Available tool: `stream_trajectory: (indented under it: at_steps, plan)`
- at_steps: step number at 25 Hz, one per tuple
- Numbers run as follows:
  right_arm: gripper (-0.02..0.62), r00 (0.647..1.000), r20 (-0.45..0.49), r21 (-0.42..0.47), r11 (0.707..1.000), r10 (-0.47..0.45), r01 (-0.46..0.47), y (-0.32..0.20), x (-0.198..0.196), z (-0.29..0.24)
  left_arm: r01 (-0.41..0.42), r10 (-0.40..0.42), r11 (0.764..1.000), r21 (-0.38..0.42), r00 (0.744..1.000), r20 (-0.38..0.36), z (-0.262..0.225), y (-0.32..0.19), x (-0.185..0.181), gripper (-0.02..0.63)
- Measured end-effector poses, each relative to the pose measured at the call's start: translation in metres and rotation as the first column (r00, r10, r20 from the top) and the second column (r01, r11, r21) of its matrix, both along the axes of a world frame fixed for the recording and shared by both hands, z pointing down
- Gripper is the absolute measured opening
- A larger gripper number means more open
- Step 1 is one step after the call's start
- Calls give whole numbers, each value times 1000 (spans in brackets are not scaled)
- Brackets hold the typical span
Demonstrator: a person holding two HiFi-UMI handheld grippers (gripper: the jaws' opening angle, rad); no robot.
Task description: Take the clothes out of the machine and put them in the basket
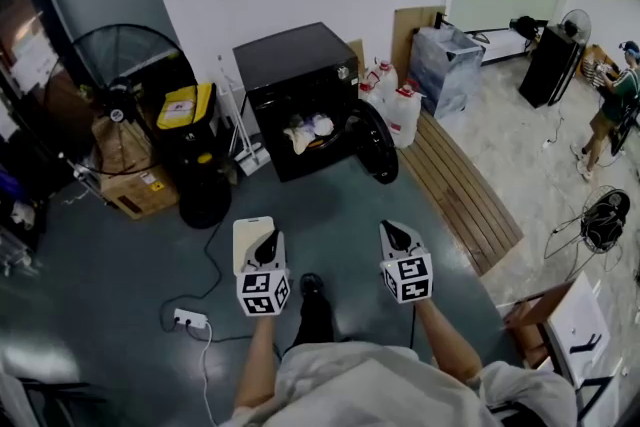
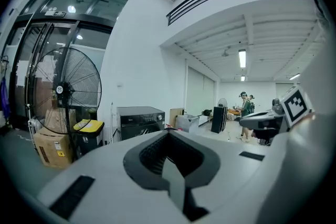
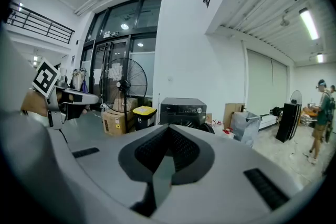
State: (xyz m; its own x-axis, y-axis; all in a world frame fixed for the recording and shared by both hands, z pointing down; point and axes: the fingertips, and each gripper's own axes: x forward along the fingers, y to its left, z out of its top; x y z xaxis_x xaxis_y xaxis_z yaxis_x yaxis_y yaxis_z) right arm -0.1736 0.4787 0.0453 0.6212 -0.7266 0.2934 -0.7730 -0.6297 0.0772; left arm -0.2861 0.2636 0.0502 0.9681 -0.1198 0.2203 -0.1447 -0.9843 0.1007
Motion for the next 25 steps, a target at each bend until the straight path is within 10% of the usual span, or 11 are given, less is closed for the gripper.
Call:
stream_trajectory:
  at_steps: [25]
  plan:
    - [23,999,11,-86,996,41,-40,-214,213,22,-66,67,997,-48,998,16,34,-214,237,18]
